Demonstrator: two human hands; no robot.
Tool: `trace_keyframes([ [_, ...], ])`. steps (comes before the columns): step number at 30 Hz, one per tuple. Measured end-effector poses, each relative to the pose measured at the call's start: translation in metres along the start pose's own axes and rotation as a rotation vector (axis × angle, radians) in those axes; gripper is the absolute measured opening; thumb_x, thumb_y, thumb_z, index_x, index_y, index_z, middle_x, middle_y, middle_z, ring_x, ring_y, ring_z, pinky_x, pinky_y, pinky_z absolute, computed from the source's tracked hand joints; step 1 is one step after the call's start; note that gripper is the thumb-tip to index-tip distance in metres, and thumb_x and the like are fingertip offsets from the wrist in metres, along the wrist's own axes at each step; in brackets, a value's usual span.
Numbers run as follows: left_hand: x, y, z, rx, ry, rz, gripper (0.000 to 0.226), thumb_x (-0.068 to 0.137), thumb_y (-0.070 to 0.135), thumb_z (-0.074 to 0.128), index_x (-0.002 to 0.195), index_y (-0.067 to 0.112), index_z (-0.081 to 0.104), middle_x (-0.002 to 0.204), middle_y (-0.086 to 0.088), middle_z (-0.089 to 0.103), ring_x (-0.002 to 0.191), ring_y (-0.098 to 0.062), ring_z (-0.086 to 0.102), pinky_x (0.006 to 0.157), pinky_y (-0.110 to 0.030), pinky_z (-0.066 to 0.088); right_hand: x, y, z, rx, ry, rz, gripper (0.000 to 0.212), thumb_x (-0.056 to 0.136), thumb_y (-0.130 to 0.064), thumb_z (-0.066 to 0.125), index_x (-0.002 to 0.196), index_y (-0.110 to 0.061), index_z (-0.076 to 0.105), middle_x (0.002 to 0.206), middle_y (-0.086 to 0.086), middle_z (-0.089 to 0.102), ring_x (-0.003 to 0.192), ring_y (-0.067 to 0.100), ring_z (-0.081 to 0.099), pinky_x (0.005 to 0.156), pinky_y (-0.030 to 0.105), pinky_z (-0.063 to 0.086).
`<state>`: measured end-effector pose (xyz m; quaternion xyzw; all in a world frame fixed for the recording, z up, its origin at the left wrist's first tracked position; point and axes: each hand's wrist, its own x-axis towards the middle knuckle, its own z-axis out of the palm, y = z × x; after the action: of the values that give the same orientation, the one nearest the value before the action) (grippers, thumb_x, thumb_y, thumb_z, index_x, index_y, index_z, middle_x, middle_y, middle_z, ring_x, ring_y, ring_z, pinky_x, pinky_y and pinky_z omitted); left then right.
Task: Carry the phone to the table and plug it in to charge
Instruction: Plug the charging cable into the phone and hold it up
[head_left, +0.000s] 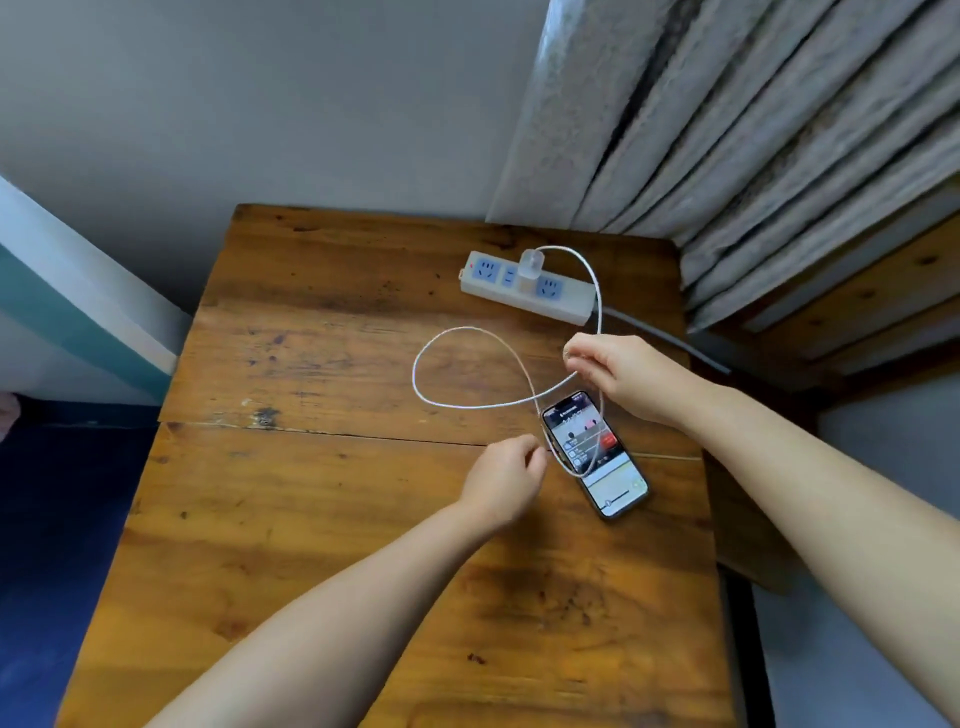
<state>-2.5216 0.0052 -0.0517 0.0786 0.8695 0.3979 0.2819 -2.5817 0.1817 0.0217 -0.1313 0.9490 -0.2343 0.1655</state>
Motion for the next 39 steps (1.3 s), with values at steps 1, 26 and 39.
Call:
trace_keyframes([
  [1, 0.005, 0.001, 0.008, -0.025, -0.051, -0.097, 0.026, 0.089, 0.015, 0.043, 0.09, 0.003, 0.066, 0.09, -0.016, 0.071, 0.091, -0.034, 0.062, 0.081, -0.04, 0.051, -0.003, 0.009, 0.003, -0.026, -0.013, 0.006, 0.011, 0.096, -0.02, 0.047, 0.095, -0.015, 0.057, 0.088, 0.001, 0.062, 0.074, 0.012, 0.052, 0.069, 0.029, 0.043],
  [26, 0.027, 0.017, 0.026, -1.183, 0.131, -0.575, 0.031, 0.098, 0.008, 0.038, 0.108, 0.016, 0.066, 0.086, -0.004, 0.075, 0.072, -0.011, 0.071, 0.067, -0.031, 0.059, -0.003, 0.035, 0.077, 0.808, 0.195, 0.851, 0.029, 0.099, -0.022, 0.028, 0.082, -0.021, 0.052, 0.092, 0.004, 0.061, 0.082, 0.014, 0.059, 0.059, 0.029, 0.049],
  [39, 0.047, -0.016, -0.066, -1.383, -0.079, -0.425, 0.071, 0.081, 0.067, 0.045, 0.126, 0.014, 0.057, 0.108, -0.016, 0.068, 0.084, -0.024, 0.069, 0.071, -0.04, 0.055, 0.047, -0.027, 0.046, 0.958, 0.108, 0.719, 0.027, 0.097, -0.022, 0.027, 0.087, -0.019, 0.052, 0.09, 0.008, 0.07, 0.078, 0.022, 0.071, 0.059, 0.031, 0.059],
])
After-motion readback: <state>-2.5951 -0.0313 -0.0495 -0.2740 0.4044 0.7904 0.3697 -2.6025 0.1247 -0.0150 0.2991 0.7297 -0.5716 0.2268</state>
